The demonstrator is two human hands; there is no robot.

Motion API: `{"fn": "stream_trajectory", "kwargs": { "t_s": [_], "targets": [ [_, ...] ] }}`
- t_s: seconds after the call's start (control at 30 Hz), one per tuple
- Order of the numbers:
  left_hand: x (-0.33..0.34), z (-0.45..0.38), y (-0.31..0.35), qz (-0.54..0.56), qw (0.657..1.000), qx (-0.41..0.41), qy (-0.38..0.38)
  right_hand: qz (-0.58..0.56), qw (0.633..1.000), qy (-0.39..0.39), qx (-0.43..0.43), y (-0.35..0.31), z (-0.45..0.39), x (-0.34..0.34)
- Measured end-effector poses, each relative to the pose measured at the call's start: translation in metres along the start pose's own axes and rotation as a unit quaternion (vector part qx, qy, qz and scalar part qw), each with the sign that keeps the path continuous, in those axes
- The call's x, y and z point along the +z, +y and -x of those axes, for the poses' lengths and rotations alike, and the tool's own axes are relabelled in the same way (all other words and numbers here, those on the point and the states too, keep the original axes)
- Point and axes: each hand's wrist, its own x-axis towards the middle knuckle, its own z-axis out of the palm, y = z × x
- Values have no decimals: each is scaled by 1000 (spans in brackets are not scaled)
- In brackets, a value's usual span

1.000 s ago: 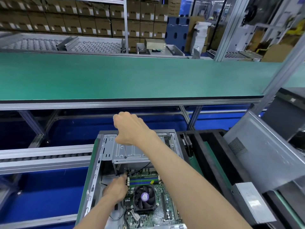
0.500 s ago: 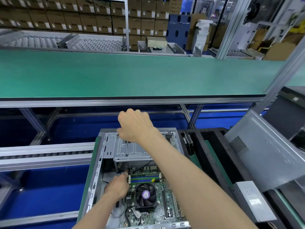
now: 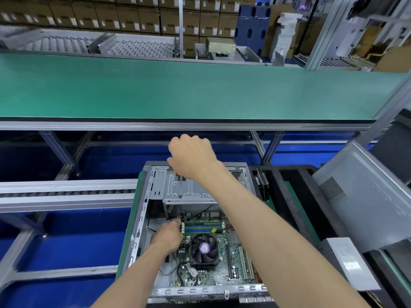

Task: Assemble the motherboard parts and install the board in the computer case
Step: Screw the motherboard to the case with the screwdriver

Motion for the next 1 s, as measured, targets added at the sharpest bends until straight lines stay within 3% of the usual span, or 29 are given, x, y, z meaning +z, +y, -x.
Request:
{"fn": "stream_trajectory", "kwargs": {
  "t_s": [0.07, 0.2, 0.33, 0.47, 0.63, 0.8, 0.93, 1.0],
  "targets": [
    [1, -1, 0, 3, 1000, 1, 0, 16, 1000, -1, -8, -1, -1, -1],
    [2, -2, -1, 1, 1000, 2, 2, -66, 996, -47, -34, -2, -2, -5],
    [3, -3, -1, -2, 1000, 1, 3, 14, 1000, -4, -2, -2, -1, -2],
    [3, -3, -1, -1, 1000, 4, 1, -60, 996, -51, -33, 1, -2, -7],
    [3, -3, -2, -3, 1000, 2, 2, 21, 1000, -4, 2, 0, -2, -2],
    [4, -5, -2, -10, 1000, 3, 4, -62, 995, -67, -34, 3, -3, -9],
    [6, -6, -3, -7, 1000, 1, 2, 15, 1000, -25, -1, 3, -1, -4],
    [6, -7, -3, -2, 1000, 3, 1, 2, 999, -37, -8, 4, -1, -7]
  ]
}}
